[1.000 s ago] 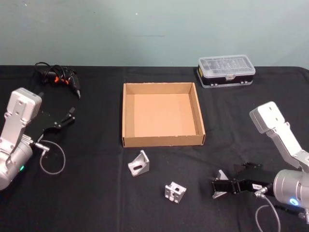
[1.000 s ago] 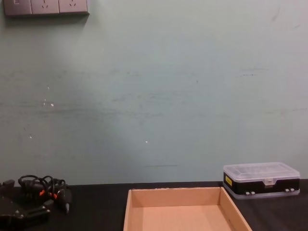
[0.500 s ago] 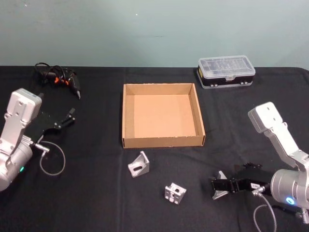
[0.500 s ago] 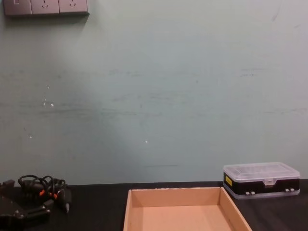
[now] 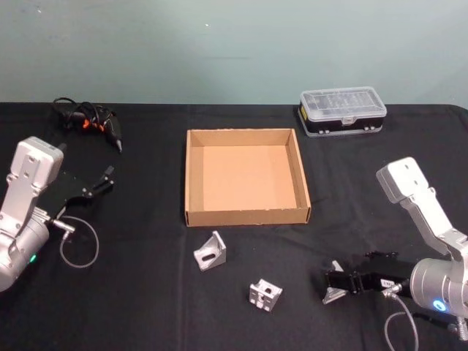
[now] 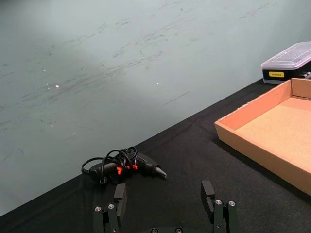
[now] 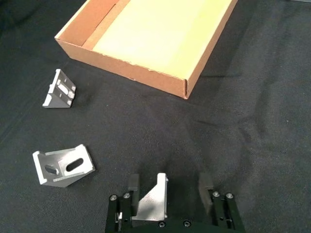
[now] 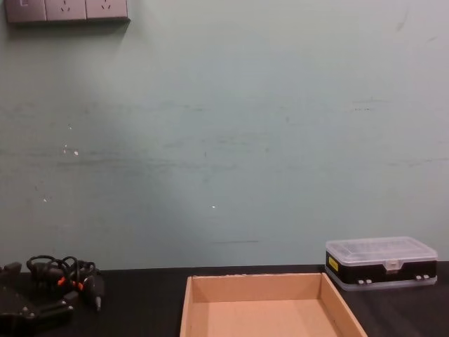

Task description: Use one hand to pick up the angle iron from the table and place it into the box.

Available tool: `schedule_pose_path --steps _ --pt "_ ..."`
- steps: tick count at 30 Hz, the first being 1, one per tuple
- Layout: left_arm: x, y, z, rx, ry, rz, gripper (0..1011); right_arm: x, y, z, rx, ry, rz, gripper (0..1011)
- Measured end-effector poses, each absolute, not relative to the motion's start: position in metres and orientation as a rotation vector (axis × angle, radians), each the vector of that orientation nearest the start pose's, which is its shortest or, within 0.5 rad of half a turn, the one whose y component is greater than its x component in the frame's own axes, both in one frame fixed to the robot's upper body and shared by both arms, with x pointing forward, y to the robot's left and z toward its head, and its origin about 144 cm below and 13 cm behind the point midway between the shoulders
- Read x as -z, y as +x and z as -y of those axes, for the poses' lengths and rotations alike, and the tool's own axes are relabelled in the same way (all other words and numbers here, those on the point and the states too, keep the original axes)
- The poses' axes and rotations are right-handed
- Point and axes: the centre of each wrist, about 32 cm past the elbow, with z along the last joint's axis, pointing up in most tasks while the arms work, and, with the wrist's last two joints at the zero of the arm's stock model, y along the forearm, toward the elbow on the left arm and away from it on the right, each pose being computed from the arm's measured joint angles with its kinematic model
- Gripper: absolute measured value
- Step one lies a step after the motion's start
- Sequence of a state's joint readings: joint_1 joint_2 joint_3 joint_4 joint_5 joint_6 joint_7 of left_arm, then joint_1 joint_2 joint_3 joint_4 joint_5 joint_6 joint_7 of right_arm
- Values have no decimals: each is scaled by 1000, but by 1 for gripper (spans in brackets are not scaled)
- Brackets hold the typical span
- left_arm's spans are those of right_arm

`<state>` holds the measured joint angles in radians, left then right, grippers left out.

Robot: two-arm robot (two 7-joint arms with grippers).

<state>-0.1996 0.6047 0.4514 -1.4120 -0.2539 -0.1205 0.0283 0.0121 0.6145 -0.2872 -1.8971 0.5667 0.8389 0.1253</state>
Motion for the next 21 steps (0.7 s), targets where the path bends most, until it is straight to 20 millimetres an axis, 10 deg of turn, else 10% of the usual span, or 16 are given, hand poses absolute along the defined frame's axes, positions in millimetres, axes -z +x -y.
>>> schedule_pose_path --steps 21 --pt "-1140 489 -310 -1248 304 285 1000 -1224 432 270 995 -619 -418 161"
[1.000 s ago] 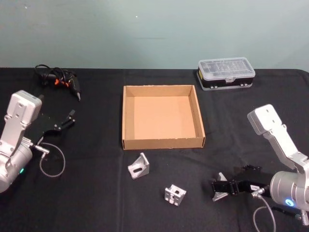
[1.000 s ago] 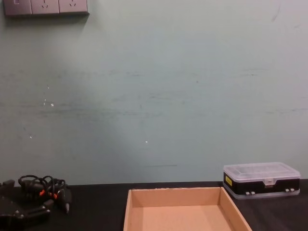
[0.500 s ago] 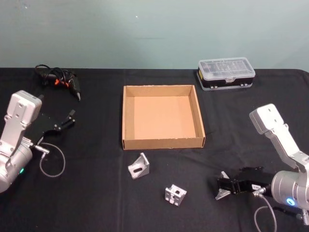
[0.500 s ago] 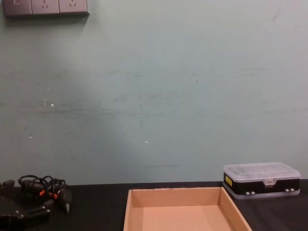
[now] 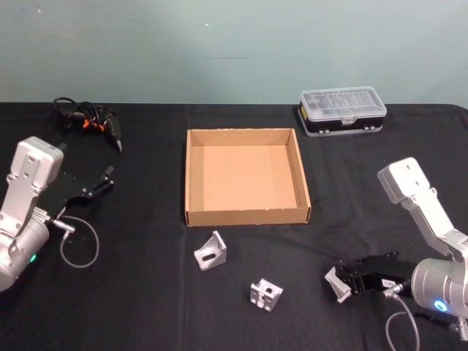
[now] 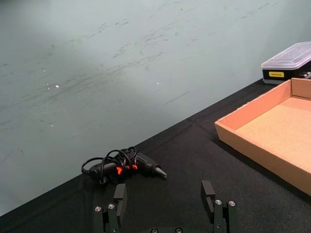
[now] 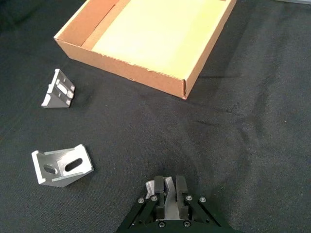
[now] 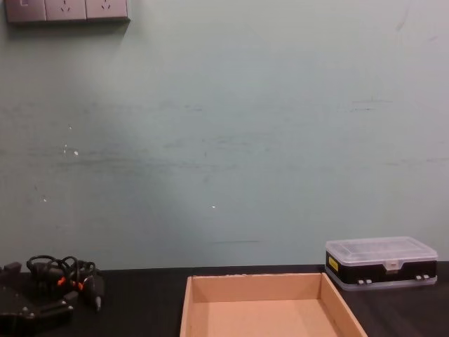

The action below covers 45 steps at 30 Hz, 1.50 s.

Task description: Use one hand to pick up the angle iron from the table and place it into the box.

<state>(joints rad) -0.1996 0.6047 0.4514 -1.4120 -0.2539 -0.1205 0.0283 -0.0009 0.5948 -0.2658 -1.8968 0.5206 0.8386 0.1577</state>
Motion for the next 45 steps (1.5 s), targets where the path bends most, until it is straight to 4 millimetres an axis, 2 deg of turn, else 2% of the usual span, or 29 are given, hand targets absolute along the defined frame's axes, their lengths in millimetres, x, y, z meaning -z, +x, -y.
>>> schedule_pose_path --steps 14,25,32,38,45 --pt "-1140 489 -310 -1248 304 285 1000 -1223 431 272 1000 -611 -404 139" --pt "-1140 489 -310 -1248 304 285 1000 -1247 431 267 1022 -511 -339 139" --pt "-1140 489 -310 -1248 304 285 1000 -1261 442 253 1044 -433 -266 139" --pt "-1140 489 -310 -1248 304 285 1000 -1262 455 238 1053 -411 -217 139" --pt "-1140 489 -310 -1248 305 285 1000 -1261 482 216 1071 -398 -129 139"
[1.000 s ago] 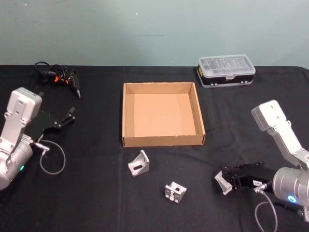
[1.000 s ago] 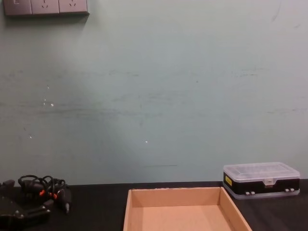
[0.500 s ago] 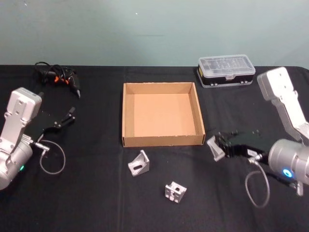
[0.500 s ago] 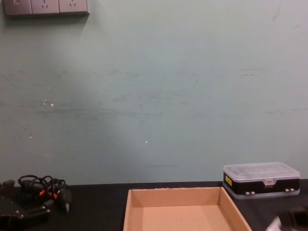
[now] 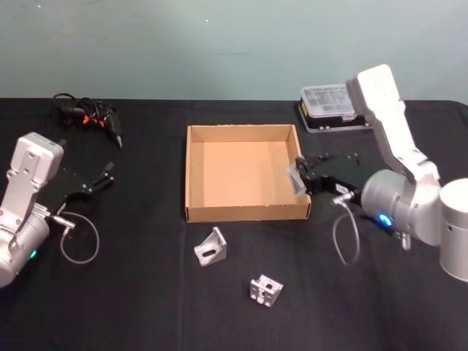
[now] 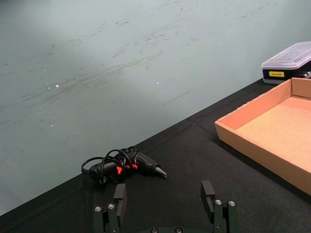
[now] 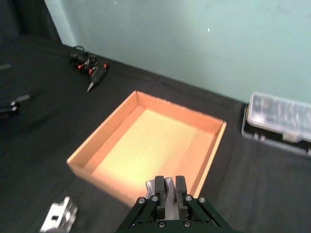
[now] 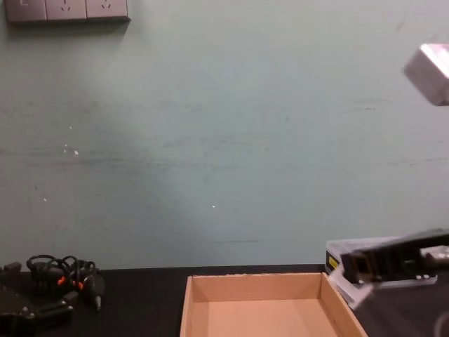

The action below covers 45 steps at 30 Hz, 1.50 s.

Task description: Use one hand to pick up the angle iron from the table and place it into the box.

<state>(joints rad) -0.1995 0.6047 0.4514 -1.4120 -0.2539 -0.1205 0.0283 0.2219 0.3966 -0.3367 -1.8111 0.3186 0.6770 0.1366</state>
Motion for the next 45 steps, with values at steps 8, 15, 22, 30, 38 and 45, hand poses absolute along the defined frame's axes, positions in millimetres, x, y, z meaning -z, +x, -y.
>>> schedule_pose_path --steps 8,15,22,30,38,45 --pt "-1140 489 -310 -1248 304 285 1000 -1254 507 199 1081 -409 -41 139" --pt "-1140 489 -310 -1248 304 285 1000 -1240 525 185 1086 -445 19 139" --pt "-1140 489 -310 -1248 304 285 1000 -1227 537 176 1096 -476 51 139" --pt "-1140 489 -310 -1248 304 285 1000 -1214 546 169 1095 -518 70 139" --pt "-1140 489 -310 -1248 304 285 1000 -1206 552 167 1101 -546 70 139" --pt "-1140 489 -310 -1248 304 285 1000 -1204 554 169 1104 -559 76 139"
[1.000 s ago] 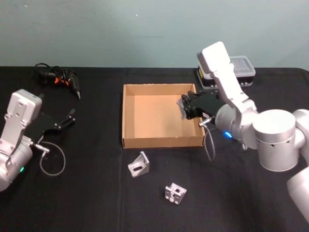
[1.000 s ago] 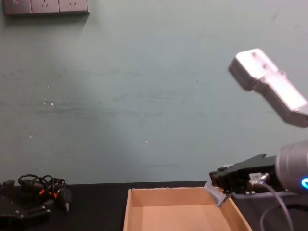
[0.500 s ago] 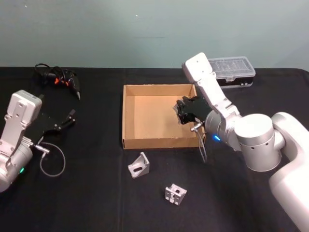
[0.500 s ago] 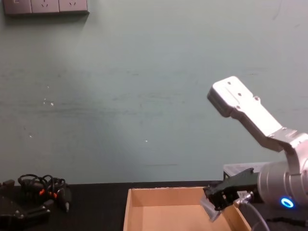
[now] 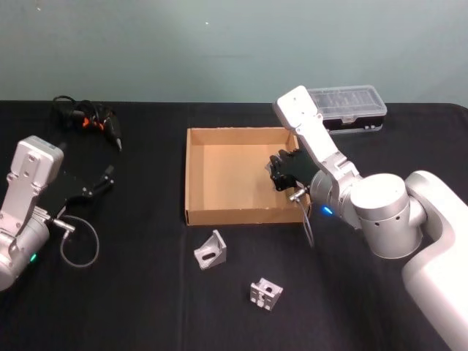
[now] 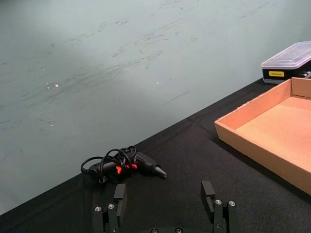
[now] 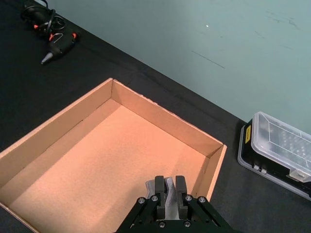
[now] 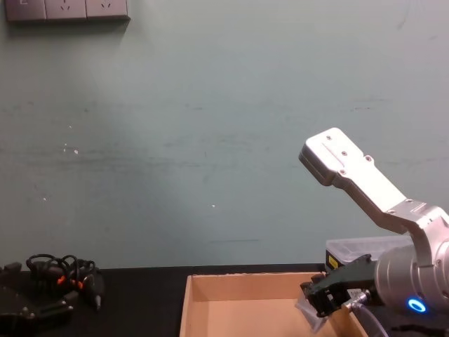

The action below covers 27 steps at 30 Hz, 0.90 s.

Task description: Use one hand to pick up the angle iron from the table and place it into the box.

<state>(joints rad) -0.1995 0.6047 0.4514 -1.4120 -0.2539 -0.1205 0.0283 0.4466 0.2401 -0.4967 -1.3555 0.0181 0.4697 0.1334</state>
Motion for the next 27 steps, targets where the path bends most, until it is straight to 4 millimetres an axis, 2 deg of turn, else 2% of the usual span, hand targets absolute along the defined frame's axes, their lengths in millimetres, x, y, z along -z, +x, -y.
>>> schedule_pose_path --steps 3,7,11,17,22,23,25,27 --pt "-1140 489 -310 -1248 304 285 1000 -1204 554 169 1105 -563 77 139" --pt "-1140 489 -310 -1248 304 285 1000 -1203 554 170 1104 -568 74 198" --pt "-1140 489 -310 -1248 304 285 1000 -1203 555 171 1102 -574 71 345" --pt "-1140 489 -310 -1248 304 285 1000 -1205 554 174 1102 -558 73 496" --pt "-1140 489 -310 -1248 304 285 1000 -1213 549 181 1103 -513 74 695" --pt "-1140 489 -310 -1248 304 285 1000 -1214 548 183 1102 -506 73 695" --pt "-1140 489 -310 -1248 304 285 1000 -1218 544 188 1096 -479 59 791" --pt "-1140 489 -310 -1248 304 285 1000 -1220 540 192 1089 -465 51 804"
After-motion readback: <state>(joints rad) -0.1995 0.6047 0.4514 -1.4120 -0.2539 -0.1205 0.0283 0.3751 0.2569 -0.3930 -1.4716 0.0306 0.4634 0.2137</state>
